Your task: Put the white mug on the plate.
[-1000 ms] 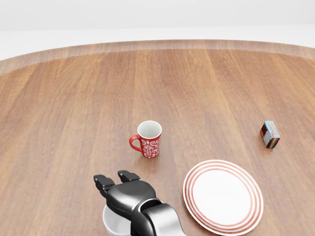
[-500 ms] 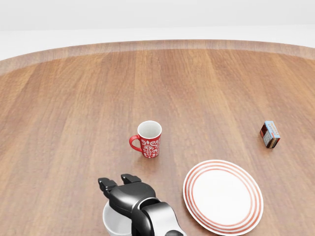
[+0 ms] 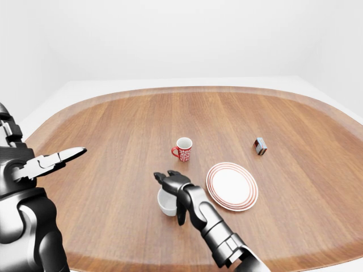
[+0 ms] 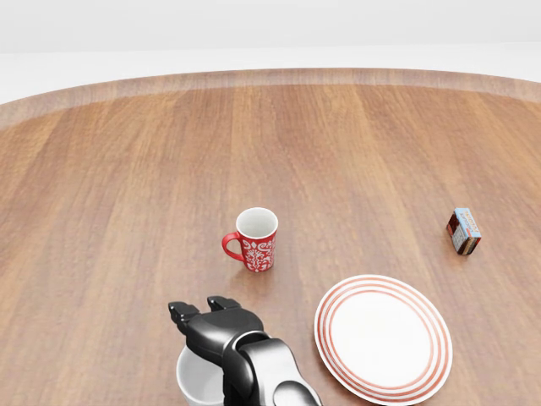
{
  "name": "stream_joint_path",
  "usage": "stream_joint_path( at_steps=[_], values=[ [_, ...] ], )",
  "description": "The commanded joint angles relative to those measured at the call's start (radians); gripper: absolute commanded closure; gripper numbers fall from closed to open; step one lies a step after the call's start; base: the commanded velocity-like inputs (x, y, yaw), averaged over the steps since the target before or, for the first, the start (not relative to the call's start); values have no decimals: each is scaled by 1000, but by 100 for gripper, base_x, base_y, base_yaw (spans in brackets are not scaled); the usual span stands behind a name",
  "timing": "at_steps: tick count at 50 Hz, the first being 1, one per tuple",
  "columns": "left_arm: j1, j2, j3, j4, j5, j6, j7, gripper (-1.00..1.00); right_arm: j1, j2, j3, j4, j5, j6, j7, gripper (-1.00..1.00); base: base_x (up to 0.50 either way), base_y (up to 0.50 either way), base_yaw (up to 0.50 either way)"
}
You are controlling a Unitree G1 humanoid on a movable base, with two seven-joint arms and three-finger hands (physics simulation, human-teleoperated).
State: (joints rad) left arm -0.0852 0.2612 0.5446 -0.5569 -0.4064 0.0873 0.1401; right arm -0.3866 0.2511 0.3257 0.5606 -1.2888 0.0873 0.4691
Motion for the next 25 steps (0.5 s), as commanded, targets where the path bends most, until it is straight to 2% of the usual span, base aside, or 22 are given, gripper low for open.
stream_joint_path(
  at_steps=[1,18,25],
  values=[
    [-12,-12,-20,95,7,0,-2,-100,-39,15,-1,147,16,0,-47,-100,0,0,0],
    [-16,-11,-23,112,7,0,-3,-100,-117,31,-25,294,46,0,-111,-100,0,0,0],
    [-14,-11,-23,115,7,0,-3,-100,-168,29,-47,439,63,0,-183,-100,0,0,0]
  ],
)
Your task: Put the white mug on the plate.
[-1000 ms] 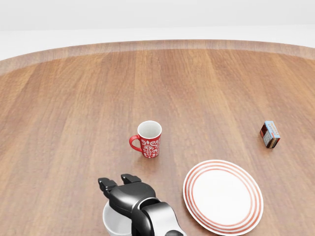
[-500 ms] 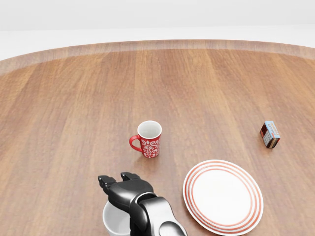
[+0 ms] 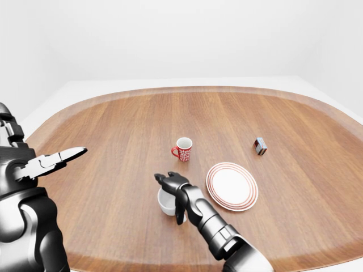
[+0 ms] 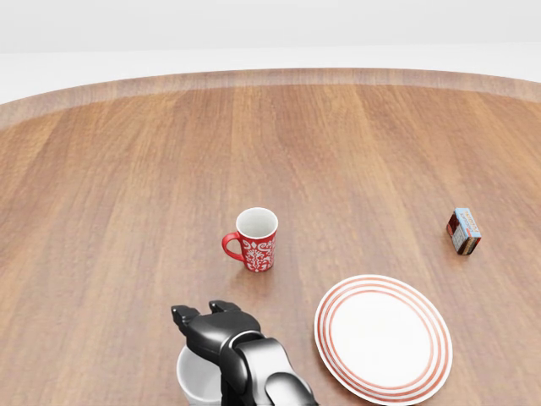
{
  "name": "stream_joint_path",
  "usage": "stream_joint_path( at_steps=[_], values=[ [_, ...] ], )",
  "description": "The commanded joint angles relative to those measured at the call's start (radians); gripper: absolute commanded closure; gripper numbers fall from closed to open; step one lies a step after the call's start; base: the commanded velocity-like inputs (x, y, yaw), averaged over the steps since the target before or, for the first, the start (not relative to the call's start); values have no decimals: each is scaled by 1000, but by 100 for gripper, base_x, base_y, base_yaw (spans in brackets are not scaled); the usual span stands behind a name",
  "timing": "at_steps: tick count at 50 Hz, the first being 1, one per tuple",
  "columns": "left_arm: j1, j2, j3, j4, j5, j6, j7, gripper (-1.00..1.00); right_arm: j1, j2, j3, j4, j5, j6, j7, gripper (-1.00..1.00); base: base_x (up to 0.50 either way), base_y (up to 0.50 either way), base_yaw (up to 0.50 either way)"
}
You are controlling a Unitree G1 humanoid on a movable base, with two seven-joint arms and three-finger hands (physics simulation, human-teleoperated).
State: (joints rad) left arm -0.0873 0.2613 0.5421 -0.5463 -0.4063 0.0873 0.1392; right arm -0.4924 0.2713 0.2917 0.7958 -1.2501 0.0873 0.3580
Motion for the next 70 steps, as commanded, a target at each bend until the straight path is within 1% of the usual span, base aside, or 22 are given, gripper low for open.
stream_joint_path(
  at_steps=[1,6,10,11,12,13,14,29,32,34,35,36,40,43,45,51,53,56,59,63,64,70],
  values=[
    [-12,-11,-21,104,7,0,-2,-100,-61,10,-11,199,23,0,-68,-100,0,0,0],
    [-10,-12,-20,95,5,0,-1,-100,-76,11,-18,234,35,0,-98,-100,0,0,0],
    [-9,-12,-19,91,4,0,0,-100,-78,10,-18,237,41,0,-104,-77,0,0,0],
    [-9,-12,-18,90,4,0,0,-100,-79,10,-18,238,41,0,-107,-58,0,0,0],
    [-9,-12,-17,90,3,0,0,-100,-82,9,-19,244,43,0,-117,7,0,0,0],
    [-9,-12,-17,90,3,0,0,-100,-88,7,-21,259,44,0,-135,95,0,0,0],
    [-10,-11,-17,91,3,0,0,-100,-97,6,-27,281,54,0,-156,100,0,0,0],
    [-6,-15,-16,90,3,0,-2,-100,-94,7,-23,283,58,0,-195,100,0,0,0],
    [-6,-16,-17,95,5,0,-3,-100,-86,9,-32,251,79,0,-225,100,0,0,0],
    [-4,-18,-22,97,9,0,-4,-100,-58,-1,-25,130,81,0,-199,100,0,0,0],
    [-4,-18,-22,97,9,0,-4,-100,-42,-7,-22,70,82,0,-178,100,0,0,0],
    [-5,-16,-18,95,7,0,-4,-100,-3,-27,-13,-115,68,0,-82,100,0,0,0],
    [-6,-15,-19,95,7,0,-2,-100,29,-85,-30,-460,38,0,115,100,0,0,0],
    [-7,-17,-24,98,12,0,-3,-100,-39,-156,-100,-645,28,0,272,100,0,0,0],
    [-9,-16,-25,96,13,0,-3,-100,-123,-225,-168,-679,39,0,340,100,0,0,0],
    [-14,-14,-27,103,16,0,-1,-100,-295,-432,-294,-632,90,0,340,100,0,0,0],
    [-13,-16,-35,103,20,0,-2,-100,-334,-517,-331,-570,103,0,340,100,0,0,0],
    [-15,-14,-31,103,19,0,-2,-100,-374,-598,-378,-446,157,0,340,100,0,0,0],
    [-16,-14,-33,103,20,0,-2,-100,-398,-673,-395,-306,193,0,267,100,0,0,0],
    [-16,-15,-35,102,22,0,-2,-100,-425,-731,-392,-135,223,0,159,100,0,0,0],
    [-17,-14,-33,102,20,0,-2,-100,-432,-745,-390,-64,224,0,103,100,0,0,0],
    [-18,-13,-34,106,22,0,-2,-100,-449,-764,-372,178,279,0,-60,100,0,0,0]
  ],
)
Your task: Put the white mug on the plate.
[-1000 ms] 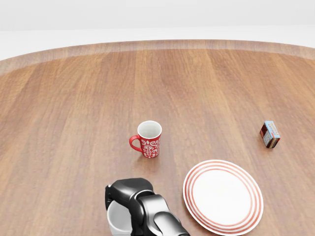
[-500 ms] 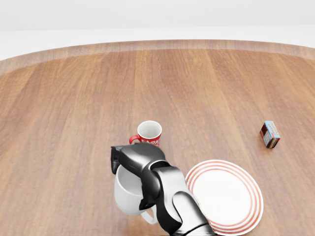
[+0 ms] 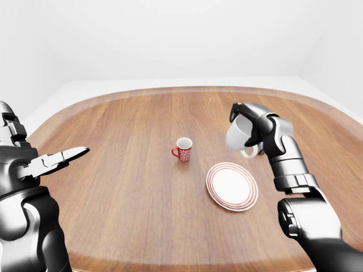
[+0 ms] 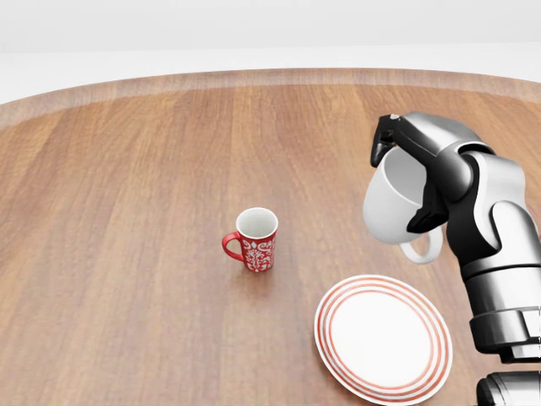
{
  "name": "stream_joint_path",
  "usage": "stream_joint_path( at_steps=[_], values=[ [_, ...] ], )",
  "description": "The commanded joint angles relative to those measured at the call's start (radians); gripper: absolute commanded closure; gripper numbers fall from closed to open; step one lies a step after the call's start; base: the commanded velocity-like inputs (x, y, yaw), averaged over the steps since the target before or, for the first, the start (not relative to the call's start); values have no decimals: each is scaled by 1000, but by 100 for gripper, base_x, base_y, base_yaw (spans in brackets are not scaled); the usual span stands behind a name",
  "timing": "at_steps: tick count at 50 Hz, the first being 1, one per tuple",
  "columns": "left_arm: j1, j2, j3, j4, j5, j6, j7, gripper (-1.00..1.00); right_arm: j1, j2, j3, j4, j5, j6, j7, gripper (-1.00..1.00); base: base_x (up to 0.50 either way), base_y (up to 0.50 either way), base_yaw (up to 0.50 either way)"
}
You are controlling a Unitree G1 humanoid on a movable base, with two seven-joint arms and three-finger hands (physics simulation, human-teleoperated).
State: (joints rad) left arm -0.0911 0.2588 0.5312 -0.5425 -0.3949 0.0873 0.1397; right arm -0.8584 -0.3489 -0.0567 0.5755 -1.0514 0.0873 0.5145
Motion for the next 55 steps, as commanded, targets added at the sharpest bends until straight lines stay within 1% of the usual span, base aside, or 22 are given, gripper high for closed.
stream_joint_path(
  at_steps=[1,4,5,6,7,8,11,12,13,14,21,34,39,42,55],
  values=[
    [-13,-11,-21,100,9,0,-2,-100,-86,-148,-22,446,92,0,-250,100,0,0,0],
    [-13,-12,-22,102,10,0,-2,-100,-92,-152,-9,526,117,0,-307,100,0,0,0],
    [-11,-14,-25,100,12,0,-2,-100,-97,-157,1,583,112,-9,-360,100,0,0,0],
    [-9,-16,-27,98,12,0,-3,-100,-95,-158,-7,631,131,-15,-391,100,0,0,0],
    [-9,-16,-26,97,13,0,-4,-100,-91,-161,4,655,129,-17,-419,100,0,0,0],
    [-10,-15,-25,98,11,0,-4,-100,-87,-161,1,673,144,-25,-434,100,0,0,0],
    [-11,-15,-25,101,12,0,-3,-100,-77,-165,6,709,163,-16,-490,100,0,0,0],
    [-10,-16,-27,100,14,0,-3,-100,-74,-167,12,716,160,-8,-508,100,0,0,0],
    [-9,-17,-28,97,15,0,-3,-100,-70,-168,8,723,169,-14,-527,100,0,0,0],
    [-9,-16,-26,92,12,0,-3,-100,-64,-167,11,733,169,-4,-537,100,0,0,0],
    [-9,-18,-26,92,13,0,-4,-100,-41,-155,10,749,195,0,-549,100,0,0,0],
    [-13,-15,-26,90,10,0,-2,-100,-9,-85,34,771,168,0,-572,100,0,0,0],
    [-14,-14,-25,88,8,0,0,-100,-16,-62,48,775,139,0,-572,100,0,0,0],
    [-15,-14,-27,88,8,0,0,-100,-21,-48,71,778,95,0,-576,100,0,0,0],
    [-14,-13,-26,99,8,0,-2,-100,-42,23,77,787,27,0,-565,100,0,0,0]
  ],
)
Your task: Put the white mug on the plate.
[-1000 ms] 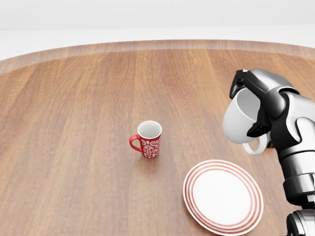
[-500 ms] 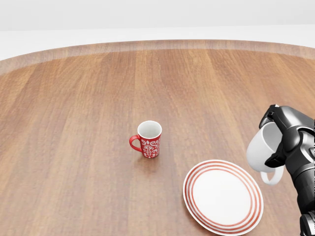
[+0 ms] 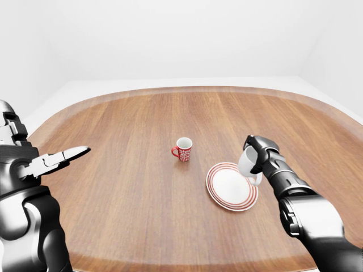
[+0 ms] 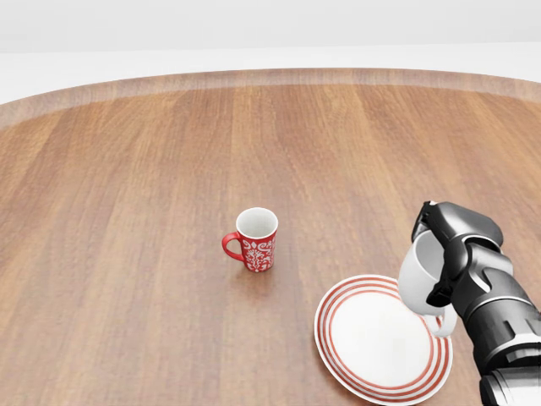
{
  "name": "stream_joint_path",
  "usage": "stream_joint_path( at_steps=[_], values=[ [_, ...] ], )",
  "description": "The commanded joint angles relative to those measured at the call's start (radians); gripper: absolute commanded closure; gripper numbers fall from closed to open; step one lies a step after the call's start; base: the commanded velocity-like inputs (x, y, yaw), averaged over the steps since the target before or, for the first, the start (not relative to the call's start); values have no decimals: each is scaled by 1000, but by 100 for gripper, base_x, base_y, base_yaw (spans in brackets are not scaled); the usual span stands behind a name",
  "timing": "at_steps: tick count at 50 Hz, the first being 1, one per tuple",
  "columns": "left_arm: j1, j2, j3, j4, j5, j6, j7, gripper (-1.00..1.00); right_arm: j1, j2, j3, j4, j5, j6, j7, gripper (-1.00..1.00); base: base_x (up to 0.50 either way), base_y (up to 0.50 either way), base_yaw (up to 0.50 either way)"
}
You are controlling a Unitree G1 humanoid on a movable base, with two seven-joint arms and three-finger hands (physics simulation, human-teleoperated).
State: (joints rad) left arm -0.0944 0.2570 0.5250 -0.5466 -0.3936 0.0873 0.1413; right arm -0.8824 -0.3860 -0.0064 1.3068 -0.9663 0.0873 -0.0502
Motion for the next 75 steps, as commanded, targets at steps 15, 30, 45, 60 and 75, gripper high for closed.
stream_joint_path(
  at_steps=[15,30,45,60,75],
  values=[
    [-6,-16,-21,102,9,0,-6,-100,33,96,26,65,-76,0,-12,100,0,0,0],
    [-5,-18,-24,102,11,0,-6,-100,67,133,29,70,-88,0,-25,100,0,0,0],
    [-8,-14,-22,104,6,0,-5,-100,65,169,34,71,-95,0,-16,100,0,0,0],
    [-4,-18,-23,107,9,0,-6,-100,76,165,34,72,-100,0,-17,100,0,0,0],
    [-4,-17,-20,107,8,0,-6,-100,76,163,36,73,-110,0,-26,-100,0,0,0]
  ],
)
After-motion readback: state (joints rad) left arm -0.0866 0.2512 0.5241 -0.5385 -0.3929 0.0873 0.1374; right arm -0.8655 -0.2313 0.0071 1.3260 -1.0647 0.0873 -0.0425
